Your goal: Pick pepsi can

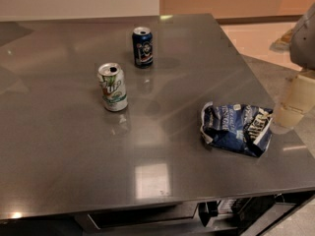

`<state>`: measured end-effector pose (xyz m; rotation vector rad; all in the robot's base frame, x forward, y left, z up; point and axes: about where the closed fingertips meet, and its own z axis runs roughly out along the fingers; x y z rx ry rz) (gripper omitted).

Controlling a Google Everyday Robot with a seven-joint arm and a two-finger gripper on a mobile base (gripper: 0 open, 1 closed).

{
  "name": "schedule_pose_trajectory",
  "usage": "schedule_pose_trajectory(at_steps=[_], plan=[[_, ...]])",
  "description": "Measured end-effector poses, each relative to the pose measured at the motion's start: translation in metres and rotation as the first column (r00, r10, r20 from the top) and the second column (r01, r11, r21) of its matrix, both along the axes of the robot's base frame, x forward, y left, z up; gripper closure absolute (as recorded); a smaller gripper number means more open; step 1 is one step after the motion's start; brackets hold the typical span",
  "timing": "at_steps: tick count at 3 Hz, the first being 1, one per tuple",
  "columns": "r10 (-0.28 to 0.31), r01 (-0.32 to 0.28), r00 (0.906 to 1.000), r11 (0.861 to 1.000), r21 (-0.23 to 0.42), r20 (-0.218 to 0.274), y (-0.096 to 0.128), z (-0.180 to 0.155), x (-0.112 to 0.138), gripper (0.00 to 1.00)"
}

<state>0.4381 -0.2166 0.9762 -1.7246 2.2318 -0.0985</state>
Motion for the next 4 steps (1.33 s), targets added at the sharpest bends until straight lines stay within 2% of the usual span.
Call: schedule_pose_trajectory(at_steps=[1,2,4], plan=[[0.0,0.0,1.0,1.0,0.0,0.0,0.0,0.0,0.0,0.0],[0.006,-0.006,0.9999,1.0,0.029,0.01,0.001,0.0,0.016,0.0],[0.015,-0.019,0.9994,0.99,0.138,0.032,0.027,-0.023,0.099,0.0]])
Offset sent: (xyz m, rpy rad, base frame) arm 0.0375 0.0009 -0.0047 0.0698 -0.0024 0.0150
